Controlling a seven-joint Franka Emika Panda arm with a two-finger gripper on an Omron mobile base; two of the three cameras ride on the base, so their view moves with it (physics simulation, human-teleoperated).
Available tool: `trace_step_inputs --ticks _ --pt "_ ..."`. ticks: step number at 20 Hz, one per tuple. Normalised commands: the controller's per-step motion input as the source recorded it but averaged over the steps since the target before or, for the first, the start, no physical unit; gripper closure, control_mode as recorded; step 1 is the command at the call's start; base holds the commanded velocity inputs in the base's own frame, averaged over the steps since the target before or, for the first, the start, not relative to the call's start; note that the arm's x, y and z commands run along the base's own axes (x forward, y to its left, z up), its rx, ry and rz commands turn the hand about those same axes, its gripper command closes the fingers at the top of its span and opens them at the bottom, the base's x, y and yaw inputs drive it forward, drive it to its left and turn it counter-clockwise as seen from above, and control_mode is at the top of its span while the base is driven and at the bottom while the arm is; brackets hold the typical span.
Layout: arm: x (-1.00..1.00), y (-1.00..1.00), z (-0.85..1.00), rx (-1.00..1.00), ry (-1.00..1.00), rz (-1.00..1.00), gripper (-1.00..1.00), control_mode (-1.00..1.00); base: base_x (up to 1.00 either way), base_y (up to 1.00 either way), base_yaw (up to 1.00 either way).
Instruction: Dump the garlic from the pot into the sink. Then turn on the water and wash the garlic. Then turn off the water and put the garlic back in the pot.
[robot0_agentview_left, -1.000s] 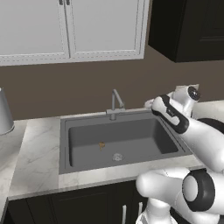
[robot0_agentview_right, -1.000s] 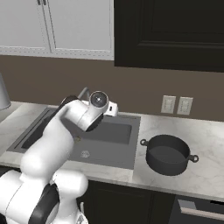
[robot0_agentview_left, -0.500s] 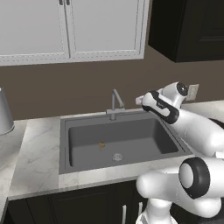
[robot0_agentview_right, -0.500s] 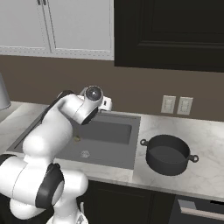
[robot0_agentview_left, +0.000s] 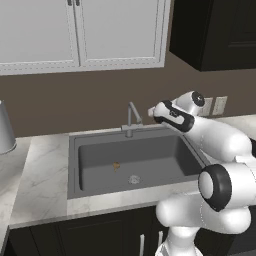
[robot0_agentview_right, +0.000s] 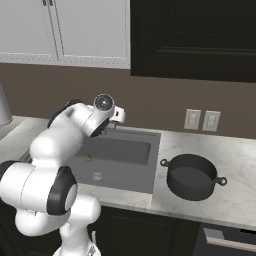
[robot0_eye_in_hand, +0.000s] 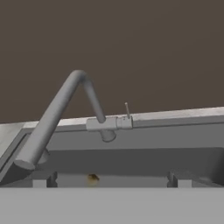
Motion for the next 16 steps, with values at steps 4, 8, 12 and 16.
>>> trace_step_inputs --ticks 4,8,12,16 --pt "0.21 0.00 -0.10 0.00 0.00 0.00 -1.00 -1.00 0.00 0.00 0.00" --pt "0.18 0.00 -0.18 0.00 0.00 0.00 -1.00 -1.00 0.00 0.00 0.00" --pt "0.22 0.00 -0.21 0.00 0.01 0.00 -1.00 -1.00 0.00 0.00 0.00" --pt "0.22 0.00 -0.19 0.00 0.02 0.00 -1.00 -1.00 0.00 0.00 0.00"
